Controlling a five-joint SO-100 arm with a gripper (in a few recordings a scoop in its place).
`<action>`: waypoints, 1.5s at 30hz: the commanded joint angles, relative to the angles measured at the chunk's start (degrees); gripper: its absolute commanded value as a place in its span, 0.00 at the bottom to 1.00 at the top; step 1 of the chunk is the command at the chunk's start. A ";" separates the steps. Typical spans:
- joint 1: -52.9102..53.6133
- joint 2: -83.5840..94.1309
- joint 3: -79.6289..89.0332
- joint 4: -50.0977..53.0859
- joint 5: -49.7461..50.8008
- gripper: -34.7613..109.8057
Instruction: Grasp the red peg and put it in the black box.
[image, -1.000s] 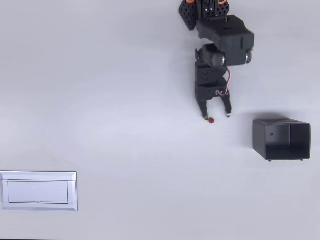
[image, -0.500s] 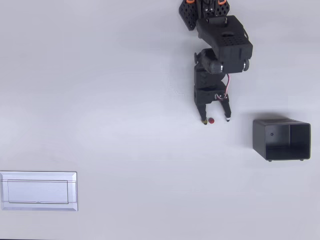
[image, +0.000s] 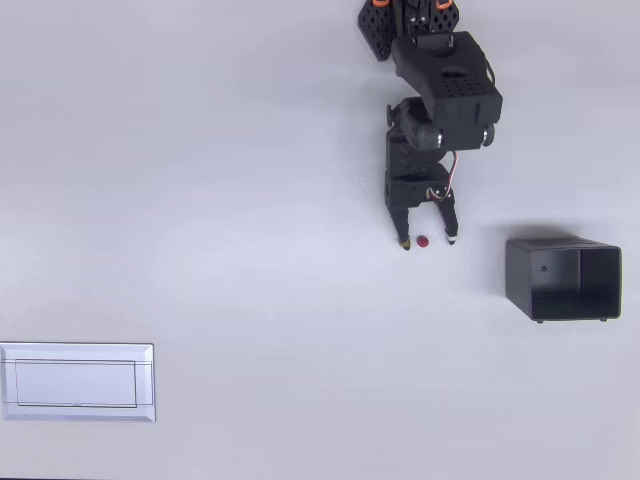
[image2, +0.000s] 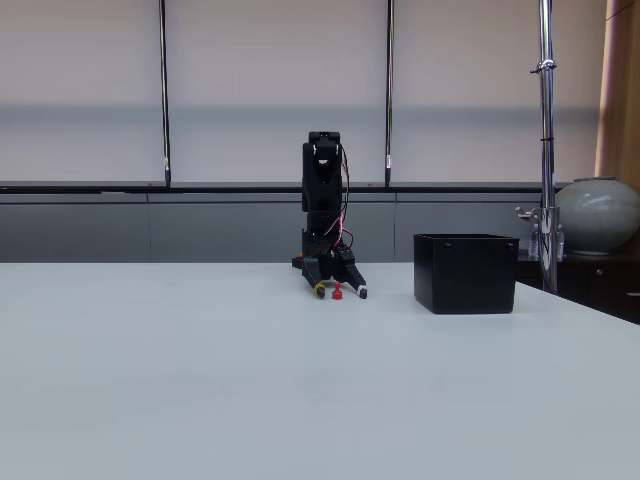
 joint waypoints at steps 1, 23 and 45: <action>0.18 0.53 0.97 -1.58 -0.70 0.43; -0.44 -0.35 1.58 0.18 -4.48 0.40; -0.26 -7.21 0.70 9.14 -5.36 0.24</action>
